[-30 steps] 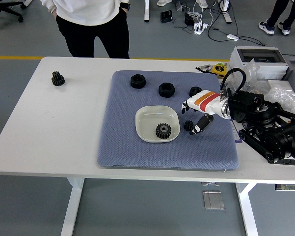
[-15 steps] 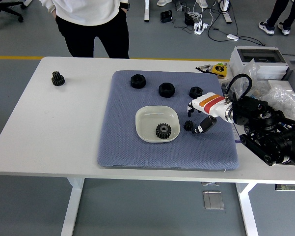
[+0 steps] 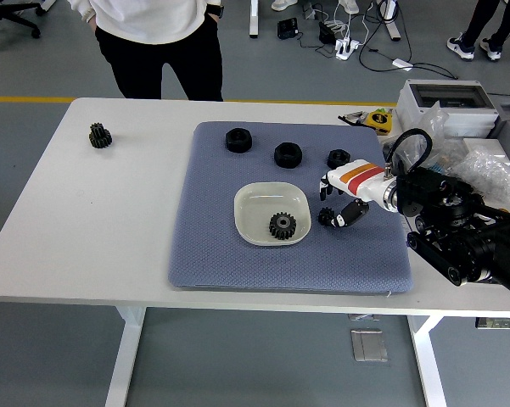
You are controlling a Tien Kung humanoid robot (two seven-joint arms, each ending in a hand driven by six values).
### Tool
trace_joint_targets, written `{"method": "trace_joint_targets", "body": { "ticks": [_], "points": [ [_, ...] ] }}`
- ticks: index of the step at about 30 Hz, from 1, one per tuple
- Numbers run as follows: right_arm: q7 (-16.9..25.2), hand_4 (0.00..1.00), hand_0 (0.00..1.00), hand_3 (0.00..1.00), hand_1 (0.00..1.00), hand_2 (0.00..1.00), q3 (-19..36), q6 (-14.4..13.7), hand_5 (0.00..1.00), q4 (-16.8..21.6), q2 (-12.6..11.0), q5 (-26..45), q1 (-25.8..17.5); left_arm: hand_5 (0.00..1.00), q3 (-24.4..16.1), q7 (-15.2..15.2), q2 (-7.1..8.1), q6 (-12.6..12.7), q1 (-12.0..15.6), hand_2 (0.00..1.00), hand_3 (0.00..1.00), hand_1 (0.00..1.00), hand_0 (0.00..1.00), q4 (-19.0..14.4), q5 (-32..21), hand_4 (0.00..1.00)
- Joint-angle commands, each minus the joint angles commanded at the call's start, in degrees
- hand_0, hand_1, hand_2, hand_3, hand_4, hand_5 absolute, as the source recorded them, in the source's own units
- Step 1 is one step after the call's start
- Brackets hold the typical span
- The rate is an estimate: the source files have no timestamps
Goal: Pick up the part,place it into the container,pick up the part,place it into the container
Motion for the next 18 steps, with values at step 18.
{"method": "trace_joint_targets", "body": {
  "ticks": [18],
  "points": [
    [-0.29, 0.838, 0.399, 0.574, 0.506, 0.605, -1.64, 0.08, 0.266, -1.10, 1.10, 2.10, -0.87, 0.581, -0.22, 0.17, 0.03, -0.03, -0.25, 0.719, 0.588, 0.695, 0.671, -0.07, 0.39, 0.699]
  ]
}}
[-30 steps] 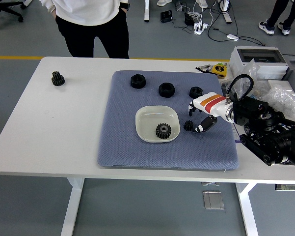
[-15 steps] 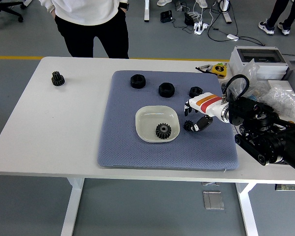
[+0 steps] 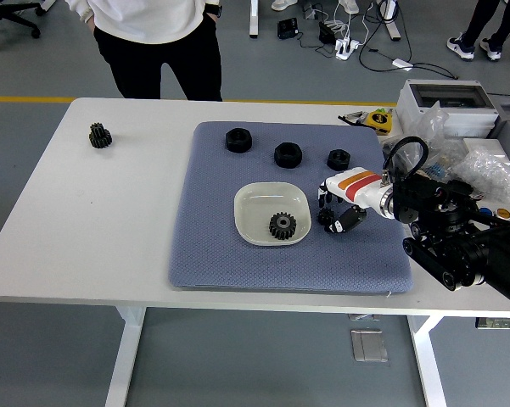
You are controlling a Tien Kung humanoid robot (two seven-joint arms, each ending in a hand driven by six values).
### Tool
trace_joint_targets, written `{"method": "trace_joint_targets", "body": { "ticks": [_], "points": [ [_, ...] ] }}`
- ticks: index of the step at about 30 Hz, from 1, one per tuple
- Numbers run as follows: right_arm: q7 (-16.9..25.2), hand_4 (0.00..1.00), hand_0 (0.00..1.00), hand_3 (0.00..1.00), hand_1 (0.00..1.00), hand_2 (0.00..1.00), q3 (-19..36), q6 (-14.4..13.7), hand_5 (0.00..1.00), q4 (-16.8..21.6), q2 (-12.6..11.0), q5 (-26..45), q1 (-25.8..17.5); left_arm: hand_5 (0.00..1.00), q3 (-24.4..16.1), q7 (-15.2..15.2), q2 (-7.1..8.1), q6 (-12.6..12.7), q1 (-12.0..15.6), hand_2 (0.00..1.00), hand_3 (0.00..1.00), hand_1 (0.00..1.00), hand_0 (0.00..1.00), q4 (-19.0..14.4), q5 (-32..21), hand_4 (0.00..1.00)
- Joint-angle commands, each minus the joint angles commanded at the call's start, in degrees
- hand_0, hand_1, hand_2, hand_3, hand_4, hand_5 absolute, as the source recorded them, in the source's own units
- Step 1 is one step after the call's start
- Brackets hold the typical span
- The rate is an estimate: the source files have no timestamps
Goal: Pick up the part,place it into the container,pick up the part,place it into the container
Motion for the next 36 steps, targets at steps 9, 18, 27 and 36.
{"method": "trace_joint_targets", "body": {
  "ticks": [9, 18, 27, 36],
  "points": [
    [-0.31, 0.761, 0.379, 0.506, 0.470, 0.542, -0.53, 0.21, 0.251, -0.10, 0.28, 2.09, -0.60, 0.579, -0.82, 0.23, -0.02, 0.01, 0.17, 0.719, 0.588, 0.694, 0.670, 0.02, 0.93, 0.698],
    [-1.17, 0.696, 0.373, 0.486, 0.444, 0.480, -1.28, -0.12, 0.269, -0.07, 0.59, 2.88, -0.83, 0.580, -1.97, 0.65, -0.01, 0.02, 0.16, 0.718, 0.587, 0.691, 0.670, 0.04, 2.45, 0.698],
    [-1.52, 0.620, 0.237, 0.472, 0.383, 0.419, -1.27, -0.27, 0.305, 0.32, 0.11, 2.69, -0.72, 0.581, -2.29, 0.75, 0.10, -0.01, 0.28, 0.716, 0.587, 0.690, 0.669, 0.01, 3.00, 0.697],
    [-1.51, 0.632, 0.233, 0.472, 0.369, 0.414, -0.25, -0.36, 0.296, 0.83, -0.69, 2.57, -0.33, 0.581, -2.13, 0.70, 0.18, -0.06, 0.23, 0.713, 0.586, 0.690, 0.669, 0.01, 2.79, 0.696]
  ]
}}
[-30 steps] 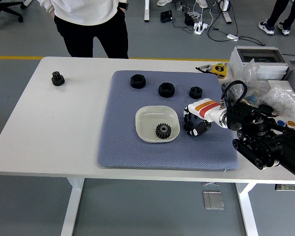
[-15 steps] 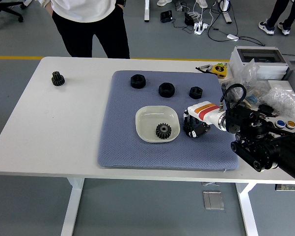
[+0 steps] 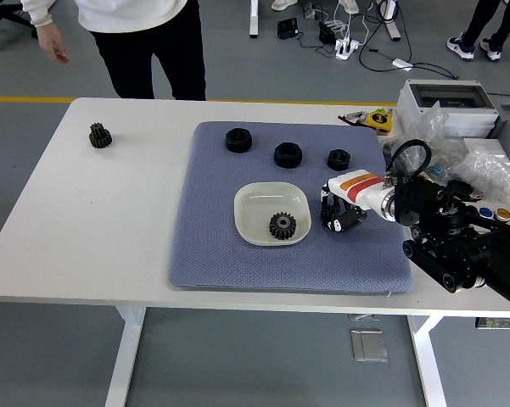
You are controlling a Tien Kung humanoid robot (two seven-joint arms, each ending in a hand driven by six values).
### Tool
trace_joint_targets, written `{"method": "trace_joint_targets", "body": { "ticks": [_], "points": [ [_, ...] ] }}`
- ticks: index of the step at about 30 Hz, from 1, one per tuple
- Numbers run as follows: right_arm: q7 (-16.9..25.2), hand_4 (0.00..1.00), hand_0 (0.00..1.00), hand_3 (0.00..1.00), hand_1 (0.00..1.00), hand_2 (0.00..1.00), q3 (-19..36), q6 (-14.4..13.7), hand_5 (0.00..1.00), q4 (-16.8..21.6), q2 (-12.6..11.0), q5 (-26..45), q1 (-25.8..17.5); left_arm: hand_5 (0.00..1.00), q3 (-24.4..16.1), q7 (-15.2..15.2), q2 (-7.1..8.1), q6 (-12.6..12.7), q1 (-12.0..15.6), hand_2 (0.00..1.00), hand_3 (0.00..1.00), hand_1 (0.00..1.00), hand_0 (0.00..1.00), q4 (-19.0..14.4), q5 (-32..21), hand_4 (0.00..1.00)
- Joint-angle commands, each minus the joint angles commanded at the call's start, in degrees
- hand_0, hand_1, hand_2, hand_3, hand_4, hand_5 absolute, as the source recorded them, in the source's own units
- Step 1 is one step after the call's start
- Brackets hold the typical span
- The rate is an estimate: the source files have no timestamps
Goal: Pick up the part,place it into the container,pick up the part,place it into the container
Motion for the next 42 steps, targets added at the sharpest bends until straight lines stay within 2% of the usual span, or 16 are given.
{"method": "trace_joint_targets", "body": {
  "ticks": [8, 12, 21, 26, 33, 42],
  "points": [
    [-0.11, 0.641, 0.236, 0.473, 0.363, 0.412, 2.21, 0.28, 0.298, 0.76, -1.30, -0.94, 0.39, 0.584, 0.03, -0.07, 0.04, -0.01, 0.00, 0.712, 0.586, 0.688, 0.669, 0.04, -0.13, 0.695],
    [-0.20, 0.641, 0.236, 0.473, 0.363, 0.412, 5.81, 0.53, 0.298, 1.52, -1.56, -3.72, 0.79, 0.584, 0.93, -0.30, 0.03, 0.26, 0.14, 0.712, 0.586, 0.688, 0.669, -0.06, -1.43, 0.695],
    [-0.79, 0.646, 0.234, 0.476, 0.365, 0.416, 12.94, 1.70, 0.298, 7.74, -0.80, -9.55, 1.75, 0.585, 0.90, -0.35, 0.07, 0.29, 0.37, 0.712, 0.586, 0.688, 0.668, -0.02, -1.48, 0.694],
    [-1.16, 0.651, 0.234, 0.481, 0.368, 0.421, 12.01, 2.68, 0.311, 11.89, 0.18, -10.44, 1.52, 0.584, 0.74, -0.27, 0.13, 0.32, 0.30, 0.711, 0.586, 0.685, 0.669, 0.00, -1.27, 0.693],
    [-1.69, 0.657, 0.236, 0.483, 0.372, 0.426, 8.86, 3.84, 0.315, 15.15, 0.82, -10.98, 1.04, 0.587, 0.60, -0.27, 0.15, 0.34, 0.35, 0.711, 0.586, 0.685, 0.669, 0.03, -1.28, 0.694],
    [-2.05, 0.661, 0.234, 0.484, 0.374, 0.429, 6.65, 4.21, 0.316, 15.71, 0.88, -10.70, 0.74, 0.587, 0.60, -0.23, 0.15, 0.28, 0.40, 0.711, 0.587, 0.685, 0.669, 0.00, -1.27, 0.693]
  ]
}}
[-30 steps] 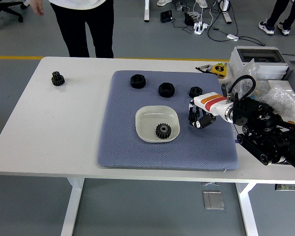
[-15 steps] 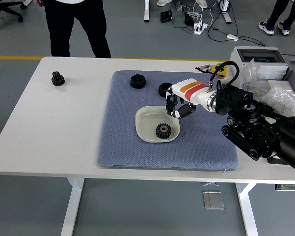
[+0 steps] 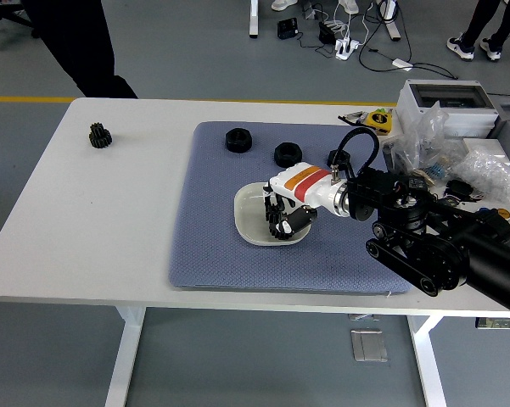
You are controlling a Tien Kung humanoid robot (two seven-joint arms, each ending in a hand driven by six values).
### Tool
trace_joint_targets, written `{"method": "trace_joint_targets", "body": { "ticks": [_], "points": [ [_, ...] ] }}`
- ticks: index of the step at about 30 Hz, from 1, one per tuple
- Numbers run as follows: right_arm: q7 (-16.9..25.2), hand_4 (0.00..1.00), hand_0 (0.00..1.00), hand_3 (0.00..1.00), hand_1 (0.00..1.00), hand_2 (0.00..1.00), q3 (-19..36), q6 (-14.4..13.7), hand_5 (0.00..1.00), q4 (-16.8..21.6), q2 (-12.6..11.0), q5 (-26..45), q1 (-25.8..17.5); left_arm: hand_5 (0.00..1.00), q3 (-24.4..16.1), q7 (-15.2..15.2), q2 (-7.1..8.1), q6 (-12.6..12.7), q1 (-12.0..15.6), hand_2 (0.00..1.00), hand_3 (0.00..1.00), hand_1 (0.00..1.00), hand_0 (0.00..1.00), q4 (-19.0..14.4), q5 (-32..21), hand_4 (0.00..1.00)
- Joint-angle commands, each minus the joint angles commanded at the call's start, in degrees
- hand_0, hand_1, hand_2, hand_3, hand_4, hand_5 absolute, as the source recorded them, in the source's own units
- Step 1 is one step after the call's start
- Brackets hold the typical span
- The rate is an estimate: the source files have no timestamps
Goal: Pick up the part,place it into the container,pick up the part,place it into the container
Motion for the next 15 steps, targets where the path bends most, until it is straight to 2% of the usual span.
{"method": "trace_joint_targets", "body": {
  "ticks": [2, 13, 15],
  "points": [
    [0.07, 0.666, 0.242, 0.487, 0.394, 0.461, -0.38, -0.37, 0.342, -0.48, 0.08, 0.30, -0.04, 0.587, 0.08, 0.00, 0.00, 0.01, -0.04, 0.709, 0.587, 0.684, 0.669, -0.01, -0.06, 0.693],
    [0.18, 0.673, 0.251, 0.486, 0.406, 0.473, -0.78, -0.50, 0.345, -2.37, 0.55, 0.31, -0.13, 0.586, 0.31, -0.05, 0.00, 0.10, -0.05, 0.709, 0.587, 0.683, 0.669, -0.06, -0.34, 0.693],
    [0.23, 0.700, 0.253, 0.488, 0.416, 0.486, -0.80, -0.36, 0.355, -2.48, 0.64, 0.24, -0.14, 0.587, 0.27, -0.01, 0.02, 0.11, -0.03, 0.707, 0.588, 0.682, 0.669, -0.08, -0.27, 0.693]
  ]
}}
